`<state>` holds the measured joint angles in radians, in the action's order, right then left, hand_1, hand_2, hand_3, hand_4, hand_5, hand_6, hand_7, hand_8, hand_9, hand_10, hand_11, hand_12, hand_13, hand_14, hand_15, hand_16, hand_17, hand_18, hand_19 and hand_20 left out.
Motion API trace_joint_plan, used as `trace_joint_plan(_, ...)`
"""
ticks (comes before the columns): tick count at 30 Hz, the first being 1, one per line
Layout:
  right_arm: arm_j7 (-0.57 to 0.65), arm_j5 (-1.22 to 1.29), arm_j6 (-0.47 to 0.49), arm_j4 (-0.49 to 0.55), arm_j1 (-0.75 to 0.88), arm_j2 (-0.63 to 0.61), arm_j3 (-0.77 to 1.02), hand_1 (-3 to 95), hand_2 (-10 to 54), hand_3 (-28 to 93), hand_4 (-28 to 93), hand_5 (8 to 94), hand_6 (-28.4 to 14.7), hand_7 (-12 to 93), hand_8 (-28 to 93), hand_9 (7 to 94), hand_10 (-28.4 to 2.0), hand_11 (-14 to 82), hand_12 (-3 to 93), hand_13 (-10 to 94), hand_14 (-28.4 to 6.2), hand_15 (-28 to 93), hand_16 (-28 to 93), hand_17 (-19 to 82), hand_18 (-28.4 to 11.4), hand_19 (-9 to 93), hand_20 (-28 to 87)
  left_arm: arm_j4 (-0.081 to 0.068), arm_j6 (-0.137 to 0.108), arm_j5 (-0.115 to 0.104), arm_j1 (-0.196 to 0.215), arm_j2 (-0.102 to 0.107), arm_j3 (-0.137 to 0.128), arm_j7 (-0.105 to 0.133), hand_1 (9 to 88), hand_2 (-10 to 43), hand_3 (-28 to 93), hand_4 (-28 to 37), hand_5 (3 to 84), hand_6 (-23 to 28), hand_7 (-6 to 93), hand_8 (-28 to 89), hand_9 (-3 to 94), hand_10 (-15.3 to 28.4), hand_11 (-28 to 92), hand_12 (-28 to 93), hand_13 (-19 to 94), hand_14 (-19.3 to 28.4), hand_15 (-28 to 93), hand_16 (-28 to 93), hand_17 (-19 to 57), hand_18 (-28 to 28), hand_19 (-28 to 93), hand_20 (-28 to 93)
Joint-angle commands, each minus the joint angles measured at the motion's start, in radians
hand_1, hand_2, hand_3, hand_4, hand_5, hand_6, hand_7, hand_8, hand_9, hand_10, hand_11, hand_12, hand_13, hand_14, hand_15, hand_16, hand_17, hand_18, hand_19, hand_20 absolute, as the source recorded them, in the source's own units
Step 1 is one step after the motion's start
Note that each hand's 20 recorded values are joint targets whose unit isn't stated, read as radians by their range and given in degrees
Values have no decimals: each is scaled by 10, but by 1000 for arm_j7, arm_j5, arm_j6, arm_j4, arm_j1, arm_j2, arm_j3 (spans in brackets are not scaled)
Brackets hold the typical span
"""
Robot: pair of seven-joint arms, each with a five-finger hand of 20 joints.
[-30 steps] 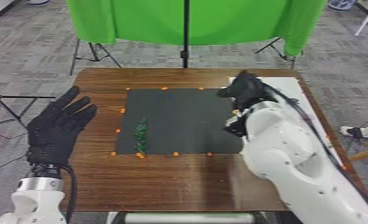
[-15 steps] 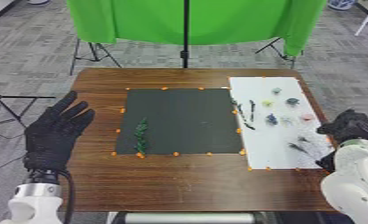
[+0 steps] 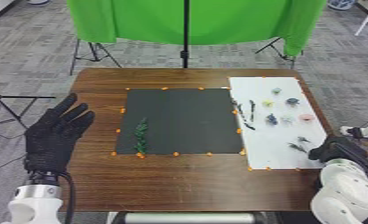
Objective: Arrange flowers
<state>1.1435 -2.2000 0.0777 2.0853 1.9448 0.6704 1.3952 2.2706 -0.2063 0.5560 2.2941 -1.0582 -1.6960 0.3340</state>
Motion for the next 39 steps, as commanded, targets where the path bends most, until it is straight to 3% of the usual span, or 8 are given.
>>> trace_joint_plan(1, 21, -148, -111, -88, -90, -67, -162, 491, -95, 685, -282, 813, -7, 155, 9, 830, -133, 404, 184, 745, -111, 714, 138, 321, -250, 906, 237, 3, -3, 5, 15, -15, -7, -14, 241, 64, 803, -234, 421, 116, 122, -88, 381, 214, 263, 108, 286, 284, 527, -96, -80, 260, 581, 138)
trace_joint_plan(9, 20, -214, -171, -85, -149, -76, -213, 550, -95, 689, -283, 916, -13, 174, 82, 921, -107, 432, 207, 820, -95, 729, 171, 384, -241, 932, 314, 4, 2, 3, 13, -17, -6, -16, 241, 64, 801, -234, 421, 116, 122, -88, 382, 214, 263, 109, 286, 284, 527, -96, -80, 260, 580, 138)
trace_joint_plan(16, -12, -264, -217, 41, -175, -44, -183, 552, -95, 717, -283, 929, -23, 173, 96, 936, -106, 438, 203, 837, -89, 736, 175, 402, -246, 932, 366, 13, -3, 8, 29, -23, -26, -18, 240, 64, 800, -233, 422, 117, 122, -88, 382, 214, 264, 108, 286, 284, 528, -96, -80, 260, 580, 139)
trace_joint_plan(22, -133, -178, -186, 81, -439, 52, -380, 548, -95, 732, -283, 930, -23, 174, 103, 937, -107, 441, 203, 840, -92, 740, 177, 405, -250, 932, 383, 22, -16, 5, 48, -12, -40, -6, 240, 63, 802, -232, 422, 117, 122, -88, 382, 214, 264, 108, 286, 284, 528, -96, -80, 260, 580, 139)
trace_joint_plan(25, -190, -149, -141, 36, -598, 160, -535, 546, -95, 731, -283, 931, -25, 174, 105, 937, -107, 445, 203, 841, -93, 742, 177, 408, -252, 932, 390, 23, -23, -2, 46, -10, -32, -2, 241, 63, 802, -233, 422, 117, 122, -88, 383, 215, 265, 109, 286, 284, 528, -96, -80, 260, 580, 140)
trace_joint_plan(28, -200, -149, -125, -27, -725, 265, -687, 541, -95, 730, -283, 931, -22, 173, 108, 937, -105, 454, 205, 842, -93, 747, 177, 411, -252, 932, 408, 18, -11, 7, 26, -14, -26, -25, 241, 63, 803, -234, 422, 117, 121, -88, 383, 215, 264, 108, 286, 284, 528, -96, -80, 260, 580, 140)
trace_joint_plan(31, -209, -146, -89, -113, -811, 366, -787, 537, -95, 727, -283, 932, -18, 173, 113, 937, -104, 471, 206, 841, -93, 763, 178, 423, -253, 932, 466, 17, -11, 9, 19, -8, -21, -25, 241, 63, 803, -234, 422, 117, 121, -88, 382, 214, 264, 108, 286, 284, 527, -96, -80, 260, 580, 140)
trace_joint_plan(39, -202, -144, 24, -262, -854, 492, -887, 526, -95, 718, -282, 936, -14, 192, 110, 937, -106, 498, 210, 842, -96, 784, 182, 438, -257, 932, 523, 13, -11, 15, -1, -9, -21, -50, 242, 64, 802, -234, 423, 117, 121, -88, 383, 214, 264, 108, 287, 284, 527, -96, -80, 260, 580, 140)
